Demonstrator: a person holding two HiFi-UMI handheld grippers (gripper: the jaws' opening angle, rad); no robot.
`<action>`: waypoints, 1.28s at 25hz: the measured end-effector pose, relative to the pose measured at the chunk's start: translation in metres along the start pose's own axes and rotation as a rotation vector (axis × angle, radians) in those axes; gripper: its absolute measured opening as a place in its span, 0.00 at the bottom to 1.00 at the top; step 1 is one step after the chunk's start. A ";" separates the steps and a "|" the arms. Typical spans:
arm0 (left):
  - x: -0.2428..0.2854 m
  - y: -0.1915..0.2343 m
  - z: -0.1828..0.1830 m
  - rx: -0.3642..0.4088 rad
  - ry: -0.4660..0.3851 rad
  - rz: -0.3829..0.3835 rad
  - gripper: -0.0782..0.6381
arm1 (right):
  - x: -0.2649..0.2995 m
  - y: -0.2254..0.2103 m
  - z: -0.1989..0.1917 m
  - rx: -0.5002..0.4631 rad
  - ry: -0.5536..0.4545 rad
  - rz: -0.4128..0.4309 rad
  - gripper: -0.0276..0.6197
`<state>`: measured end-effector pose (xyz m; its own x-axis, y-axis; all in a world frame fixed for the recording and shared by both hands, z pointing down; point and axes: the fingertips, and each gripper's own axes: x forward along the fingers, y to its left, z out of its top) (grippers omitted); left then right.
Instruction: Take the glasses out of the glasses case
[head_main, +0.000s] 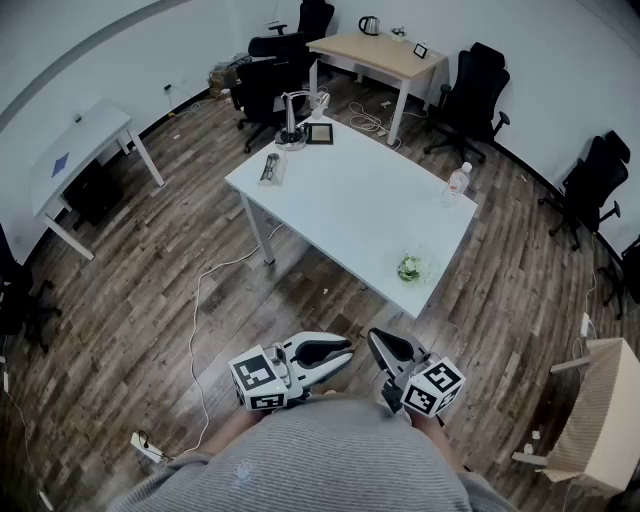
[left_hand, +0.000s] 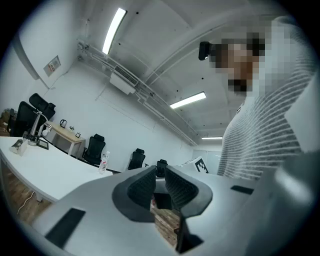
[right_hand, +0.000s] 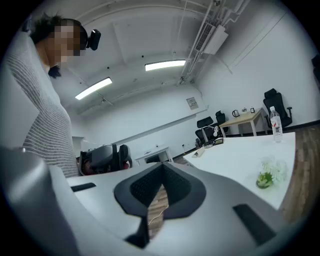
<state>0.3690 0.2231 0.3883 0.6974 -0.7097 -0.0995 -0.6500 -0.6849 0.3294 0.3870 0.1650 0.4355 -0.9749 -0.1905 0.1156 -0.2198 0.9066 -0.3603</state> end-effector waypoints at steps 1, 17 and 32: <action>0.001 -0.001 -0.001 0.000 0.002 0.000 0.19 | -0.001 0.000 -0.001 -0.001 0.001 0.001 0.06; 0.005 0.003 -0.002 -0.004 0.027 0.005 0.19 | 0.002 -0.001 0.007 0.062 -0.068 0.053 0.07; -0.012 0.022 0.002 0.034 0.038 0.049 0.19 | 0.032 -0.012 0.009 0.055 -0.069 0.034 0.07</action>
<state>0.3456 0.2165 0.3952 0.6749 -0.7363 -0.0485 -0.6931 -0.6551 0.3008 0.3584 0.1447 0.4349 -0.9815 -0.1873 0.0387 -0.1864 0.8914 -0.4132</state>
